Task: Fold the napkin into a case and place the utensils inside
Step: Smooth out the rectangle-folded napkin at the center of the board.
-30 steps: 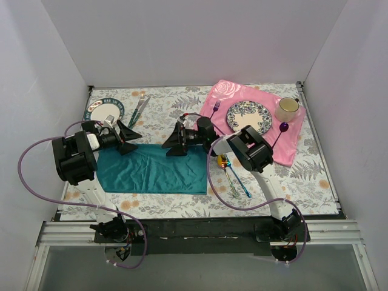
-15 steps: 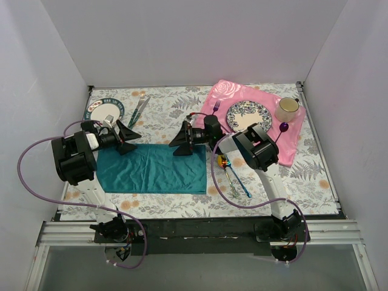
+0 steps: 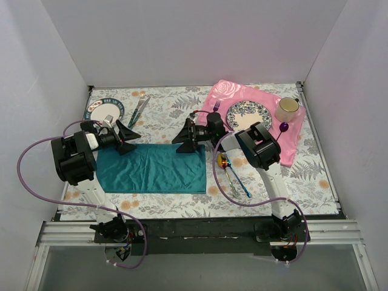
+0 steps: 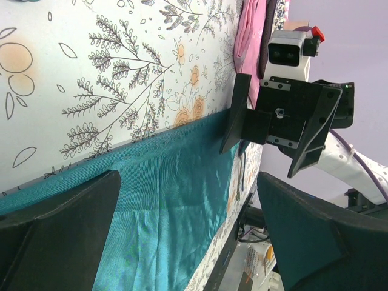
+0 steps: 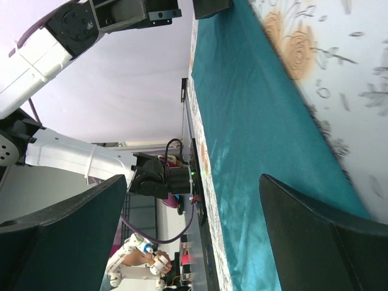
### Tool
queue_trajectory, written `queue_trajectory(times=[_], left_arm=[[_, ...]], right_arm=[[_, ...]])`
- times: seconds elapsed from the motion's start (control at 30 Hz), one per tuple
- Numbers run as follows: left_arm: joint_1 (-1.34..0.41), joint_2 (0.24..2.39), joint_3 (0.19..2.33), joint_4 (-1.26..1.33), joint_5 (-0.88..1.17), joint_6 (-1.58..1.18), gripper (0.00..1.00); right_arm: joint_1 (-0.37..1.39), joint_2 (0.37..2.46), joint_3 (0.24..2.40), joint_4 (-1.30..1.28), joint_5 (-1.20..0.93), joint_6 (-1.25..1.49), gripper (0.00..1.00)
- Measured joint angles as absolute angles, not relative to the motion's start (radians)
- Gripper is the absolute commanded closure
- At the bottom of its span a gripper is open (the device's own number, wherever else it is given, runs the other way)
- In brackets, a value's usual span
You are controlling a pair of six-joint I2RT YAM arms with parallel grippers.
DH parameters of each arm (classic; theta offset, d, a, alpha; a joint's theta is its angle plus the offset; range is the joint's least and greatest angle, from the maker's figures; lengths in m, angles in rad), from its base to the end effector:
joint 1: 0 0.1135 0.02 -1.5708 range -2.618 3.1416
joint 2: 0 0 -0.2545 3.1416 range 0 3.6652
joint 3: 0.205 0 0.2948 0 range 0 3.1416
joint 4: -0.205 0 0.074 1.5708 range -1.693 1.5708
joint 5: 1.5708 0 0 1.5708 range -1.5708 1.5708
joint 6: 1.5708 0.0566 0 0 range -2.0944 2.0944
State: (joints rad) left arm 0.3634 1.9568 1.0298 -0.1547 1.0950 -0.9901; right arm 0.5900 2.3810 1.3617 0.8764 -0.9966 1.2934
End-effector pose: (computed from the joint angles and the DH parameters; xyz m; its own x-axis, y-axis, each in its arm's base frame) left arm 0.3768 0.0895 0.0662 -0.6429 -0.6542 0.3983 -0.5650 0.0540 -0.8233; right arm 0.3977 0.3234 0.0596 -0.9872 -0.0323 -0.1561 -0.1581 0.0732 0.9847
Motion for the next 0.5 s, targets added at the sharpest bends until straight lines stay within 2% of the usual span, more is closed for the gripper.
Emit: queue_trajectory(times=[0.5], left_arm=[[0.363, 1.957, 1.030, -0.155, 1.093, -0.991, 0.02]], right_arm=[[0.530, 2.355, 1.290, 0.891, -1.049, 1.303, 0.01]])
